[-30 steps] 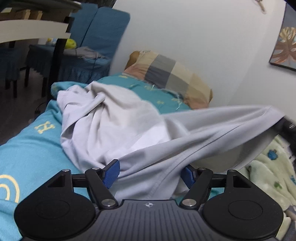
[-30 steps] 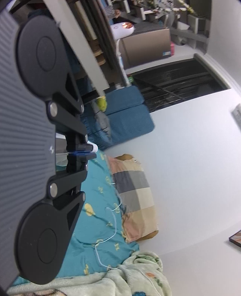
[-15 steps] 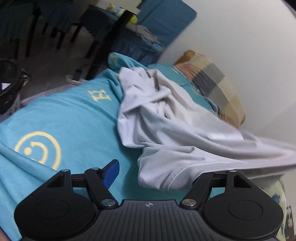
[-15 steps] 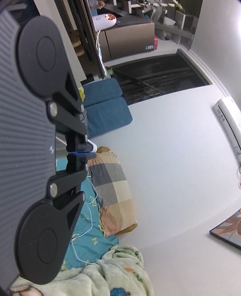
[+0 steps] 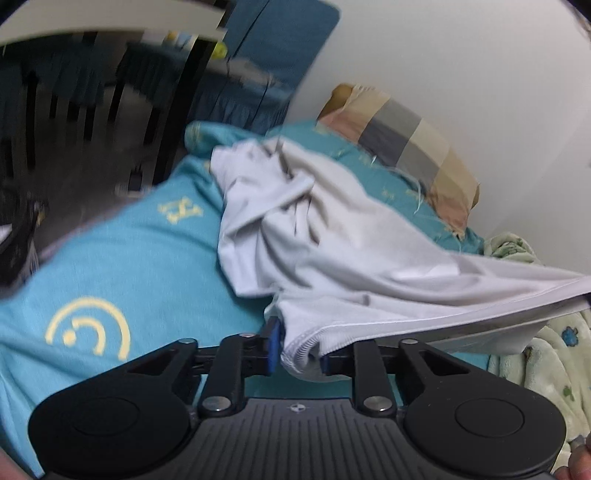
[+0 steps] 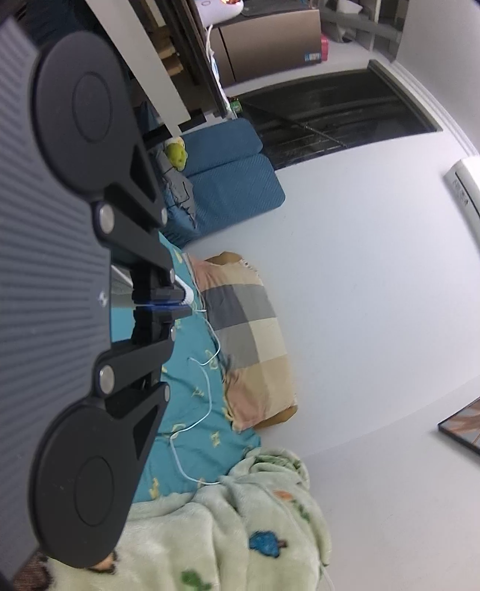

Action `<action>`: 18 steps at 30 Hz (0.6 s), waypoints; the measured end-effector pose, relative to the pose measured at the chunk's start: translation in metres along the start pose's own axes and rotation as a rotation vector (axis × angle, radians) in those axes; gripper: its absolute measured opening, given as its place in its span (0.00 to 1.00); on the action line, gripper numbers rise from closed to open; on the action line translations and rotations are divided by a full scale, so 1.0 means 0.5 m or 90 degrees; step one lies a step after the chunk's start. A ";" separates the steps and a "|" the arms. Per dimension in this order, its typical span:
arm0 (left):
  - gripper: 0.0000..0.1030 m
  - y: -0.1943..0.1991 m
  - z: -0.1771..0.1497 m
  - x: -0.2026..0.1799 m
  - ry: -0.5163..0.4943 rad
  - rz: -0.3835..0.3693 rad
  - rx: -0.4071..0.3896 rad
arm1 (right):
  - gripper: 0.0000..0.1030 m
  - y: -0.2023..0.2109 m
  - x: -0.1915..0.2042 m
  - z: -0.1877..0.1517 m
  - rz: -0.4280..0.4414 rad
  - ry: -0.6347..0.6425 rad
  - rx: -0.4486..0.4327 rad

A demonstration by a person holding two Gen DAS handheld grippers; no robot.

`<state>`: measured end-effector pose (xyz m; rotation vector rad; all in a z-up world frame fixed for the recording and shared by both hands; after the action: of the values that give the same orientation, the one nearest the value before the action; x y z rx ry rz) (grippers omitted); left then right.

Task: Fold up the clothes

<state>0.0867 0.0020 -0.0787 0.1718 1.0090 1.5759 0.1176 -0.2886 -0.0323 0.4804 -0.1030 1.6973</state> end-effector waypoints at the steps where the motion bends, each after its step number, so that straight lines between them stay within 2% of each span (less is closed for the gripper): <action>1: 0.14 0.009 0.008 -0.004 -0.010 0.004 -0.018 | 0.04 0.001 -0.001 -0.002 0.000 -0.001 0.002; 7: 0.10 0.069 0.081 -0.004 -0.015 0.011 -0.098 | 0.04 0.015 0.003 -0.014 0.015 -0.011 0.015; 11: 0.09 0.127 0.126 -0.018 -0.053 0.011 -0.161 | 0.04 0.034 0.014 -0.011 0.043 -0.030 0.013; 18: 0.08 0.261 0.227 -0.057 -0.122 -0.025 -0.275 | 0.04 0.089 0.079 0.063 0.092 -0.041 -0.034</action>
<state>0.0685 0.0434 0.0905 0.0038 0.5060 1.6683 0.0787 -0.2712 0.0195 0.4976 -0.2341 1.8150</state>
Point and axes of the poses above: each gripper's, at about its wrist camera, not at the fingertips, and y roughly against the way its jaws point, x to its left, z to its top, the point moved 3 cm from there along -y, roughly the way its jaws point, and after that the axes turned 6 degrees about x, right-handed, at the moved point
